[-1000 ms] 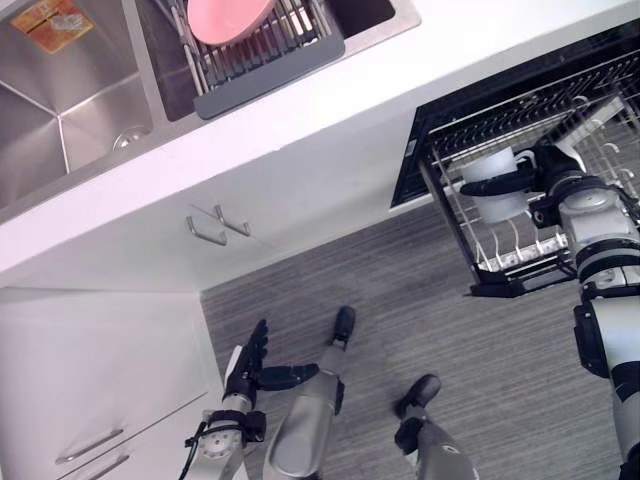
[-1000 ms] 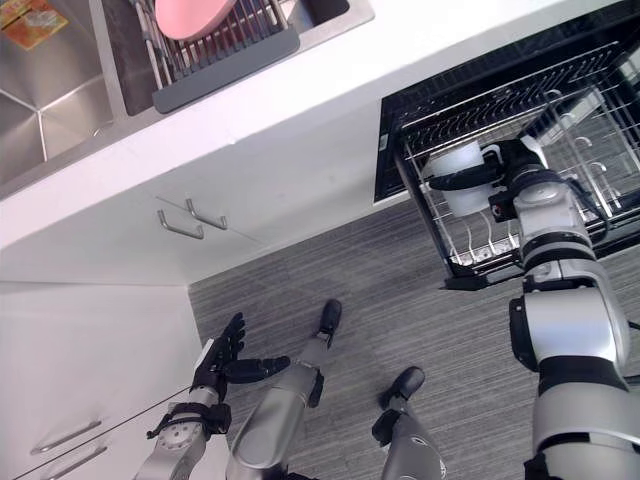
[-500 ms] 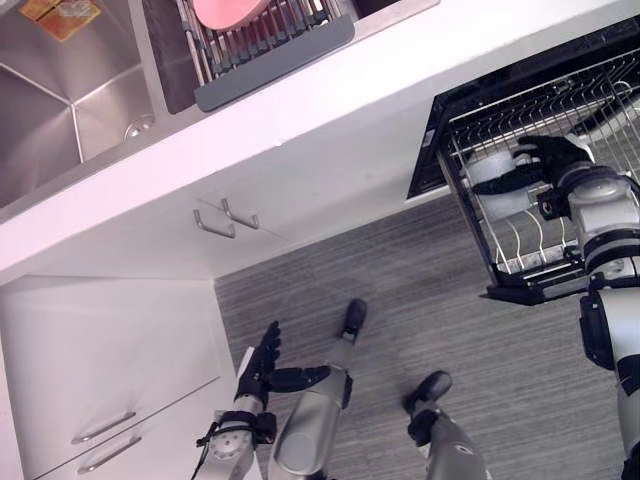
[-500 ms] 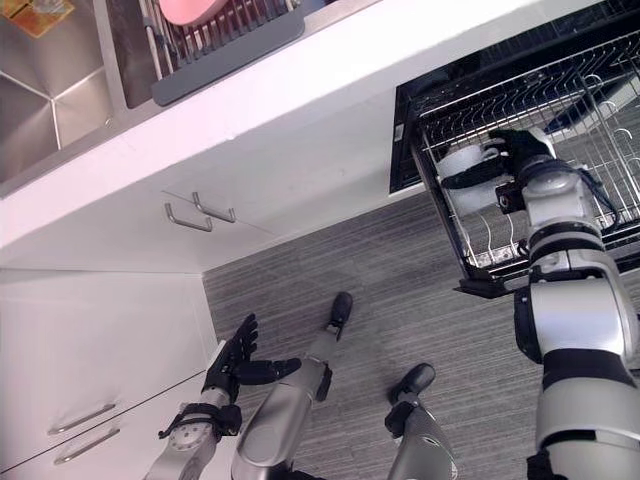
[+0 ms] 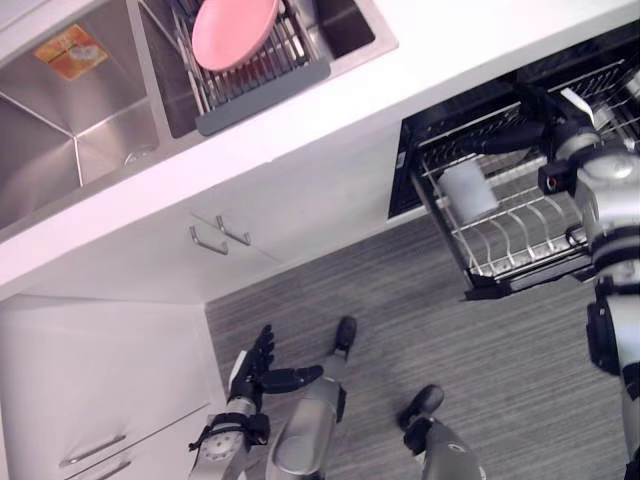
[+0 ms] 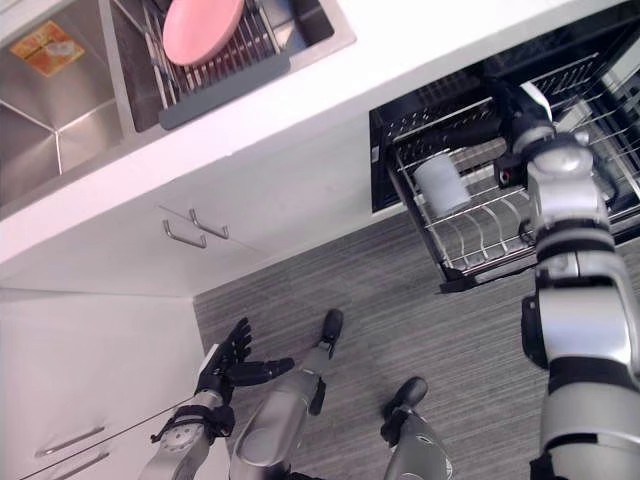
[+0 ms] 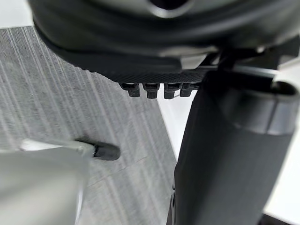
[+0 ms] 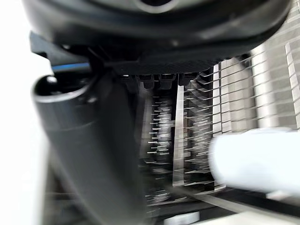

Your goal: Walk over to the sink, pick up the cup, carry it to the dishwasher, place the cup inside the dishwasher, then close the dishwasher door

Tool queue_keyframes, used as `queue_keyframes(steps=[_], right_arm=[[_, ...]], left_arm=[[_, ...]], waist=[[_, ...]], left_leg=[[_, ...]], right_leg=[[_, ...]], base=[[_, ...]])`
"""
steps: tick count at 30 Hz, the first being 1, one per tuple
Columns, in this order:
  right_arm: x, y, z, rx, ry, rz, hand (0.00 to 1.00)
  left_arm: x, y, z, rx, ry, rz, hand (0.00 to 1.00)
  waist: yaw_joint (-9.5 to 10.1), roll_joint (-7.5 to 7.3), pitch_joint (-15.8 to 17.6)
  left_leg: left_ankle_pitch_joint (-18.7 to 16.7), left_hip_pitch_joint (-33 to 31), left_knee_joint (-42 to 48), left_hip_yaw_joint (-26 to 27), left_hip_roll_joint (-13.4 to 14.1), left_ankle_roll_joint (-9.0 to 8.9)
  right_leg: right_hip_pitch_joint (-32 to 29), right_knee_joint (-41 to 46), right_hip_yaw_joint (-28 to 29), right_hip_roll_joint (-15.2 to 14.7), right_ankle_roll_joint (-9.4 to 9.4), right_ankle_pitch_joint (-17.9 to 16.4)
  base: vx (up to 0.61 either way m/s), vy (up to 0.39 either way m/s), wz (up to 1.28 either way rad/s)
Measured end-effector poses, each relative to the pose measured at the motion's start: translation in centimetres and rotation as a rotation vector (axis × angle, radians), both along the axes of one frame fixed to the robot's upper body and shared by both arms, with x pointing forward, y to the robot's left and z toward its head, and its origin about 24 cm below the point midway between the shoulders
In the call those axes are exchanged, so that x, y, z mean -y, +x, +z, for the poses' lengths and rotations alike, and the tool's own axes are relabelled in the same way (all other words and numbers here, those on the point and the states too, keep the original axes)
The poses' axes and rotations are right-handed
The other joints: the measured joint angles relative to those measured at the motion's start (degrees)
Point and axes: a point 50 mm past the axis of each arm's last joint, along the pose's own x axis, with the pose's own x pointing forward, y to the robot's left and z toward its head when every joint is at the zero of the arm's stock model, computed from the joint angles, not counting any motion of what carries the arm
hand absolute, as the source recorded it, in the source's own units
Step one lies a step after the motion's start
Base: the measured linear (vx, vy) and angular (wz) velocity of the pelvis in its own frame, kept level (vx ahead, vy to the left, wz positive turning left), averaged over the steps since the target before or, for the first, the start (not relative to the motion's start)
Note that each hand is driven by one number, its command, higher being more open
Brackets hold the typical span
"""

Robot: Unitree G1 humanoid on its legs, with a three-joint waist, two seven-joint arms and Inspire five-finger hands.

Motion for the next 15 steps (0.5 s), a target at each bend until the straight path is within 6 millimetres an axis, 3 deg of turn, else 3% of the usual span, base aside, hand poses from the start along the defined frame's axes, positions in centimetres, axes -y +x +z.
queue_keyframes(steps=[3, 4, 5, 6, 8, 9, 10, 11, 12, 13, 14, 15], right_arm=[[-1.1, -3.5, -5.8, 0.102, 0.136, 0.087, 1.00], [-1.0, -5.7, -9.0, 0.103, 0.191, 0.071, 1.00], [-0.6, -8.3, -11.8, 0.091, 0.246, 0.030, 1.00], [-0.4, -9.4, -13.1, 0.083, 0.277, 0.001, 1.00], [-0.5, -12.6, -16.6, 0.056, 0.386, -0.095, 1.00], [-0.8, -13.4, -17.3, 0.056, 0.401, -0.113, 1.00], [-1.3, -14.0, -17.4, 0.081, 0.403, -0.115, 1.00], [-2.0, -14.1, -17.1, 0.111, 0.408, -0.096, 1.00], [-2.9, -13.9, -16.5, 0.145, 0.405, -0.059, 1.00], [-3.4, -13.9, -16.2, 0.161, 0.399, -0.040, 1.00], [-4.1, -14.3, -15.6, 0.189, 0.388, -0.006, 1.00], [-4.5, -14.9, -15.0, 0.214, 0.376, 0.014, 1.00]], left_arm=[[-1.9, -3.0, -1.4, -0.072, 0.012, 0.160, 1.00], [-2.5, -4.6, -2.1, -0.111, 0.033, 0.207, 1.00], [-2.9, -5.7, -2.9, -0.154, 0.044, 0.235, 1.00], [-2.9, -6.2, -3.3, -0.175, 0.049, 0.246, 1.00], [-3.2, -8.6, -4.3, -0.248, 0.060, 0.288, 1.00], [-3.3, -9.5, -4.5, -0.264, 0.052, 0.306, 1.00], [-3.1, -10.1, -4.9, -0.278, 0.040, 0.326, 1.00], [-3.1, -10.5, -5.2, -0.291, 0.053, 0.325, 1.00], [-3.1, -10.8, -5.4, -0.301, 0.073, 0.314, 1.00], [-3.0, -10.8, -5.5, -0.308, 0.084, 0.302, 1.00], [-2.9, -10.7, -5.6, -0.318, 0.108, 0.279, 1.00], [-3.1, -10.7, -5.5, -0.322, 0.128, 0.266, 1.00]], waist=[[-1.84, -3.94, -2.13], [-3.28, -5.48, -2.96], [-4.99, -6.42, -3.27], [-5.61, -6.70, -3.29], [-5.94, -8.01, -4.49], [-5.85, -8.60, -5.71], [-6.09, -7.99, -6.75], [-6.94, -7.91, -6.91], [-7.59, -7.74, -7.01], [-7.97, -7.44, -7.22], [-8.97, -7.39, -8.05], [-9.78, -7.51, -8.71]], left_leg=[[-1.56, 1.76, 0.11, 0.10, -0.89, 0.79], [-2.54, 2.11, 0.77, 3.04, -0.99, 1.56], [-4.24, 1.70, 4.40, 9.54, -0.42, 2.56], [-5.51, 1.31, 6.89, 12.47, -0.18, 3.16], [-10.51, 0.90, 14.53, 14.22, -1.38, 3.91], [-13.14, 0.50, 16.31, 14.43, -2.31, 4.51], [-15.57, 0.83, 18.73, 17.06, -2.03, 5.15], [-16.87, 2.98, 19.34, 18.71, -2.32, 6.05], [-17.93, 5.14, 19.29, 18.42, -2.92, 6.82], [-18.22, 6.18, 18.98, 17.98, -2.82, 7.08], [-18.21, 7.90, 17.37, 16.40, -2.72, 7.13], [-17.52, 9.32, 15.60, 14.67, -2.87, 7.32]], right_leg=[[3.30, -1.71, -1.68, -0.12, 0.98, -0.54], [6.07, -2.49, -4.12, -0.88, 1.50, -0.76], [9.62, -3.44, -7.69, -1.58, 2.20, -0.84], [11.31, -3.62, -9.28, -2.00, 2.35, -0.89], [15.75, -3.30, -12.06, -3.88, 4.14, -1.35], [16.20, -2.11, -12.16, -5.35, 5.03, -1.90], [16.30, 2.11, -11.75, -7.57, 5.11, -2.00], [16.12, 8.21, -10.57, -10.61, 4.29, -1.81], [13.56, 16.30, -5.55, -13.14, -1.45, -0.49], [11.40, 20.31, -1.49, -13.45, -3.36, 0.02], [8.18, 23.53, 7.93, -10.02, -1.63, -2.44], [7.37, 22.36, 12.83, -6.24, -0.65, -4.88]], base=[[0.07, -0.058, 0.29], [0.14, -0.024, 1.02], [0.15, -0.008, 1.22], [0.17, 0.060, 1.24], [0.14, 0.107, 0.68], [0.12, 0.159, 0.30], [0.15, 0.225, 0.31], [0.17, 0.245, 0.25], [0.14, 0.220, 0.18], [0.14, 0.196, 0.24], [0.10, 0.124, 0.50], [0.11, 0.093, 0.65]])
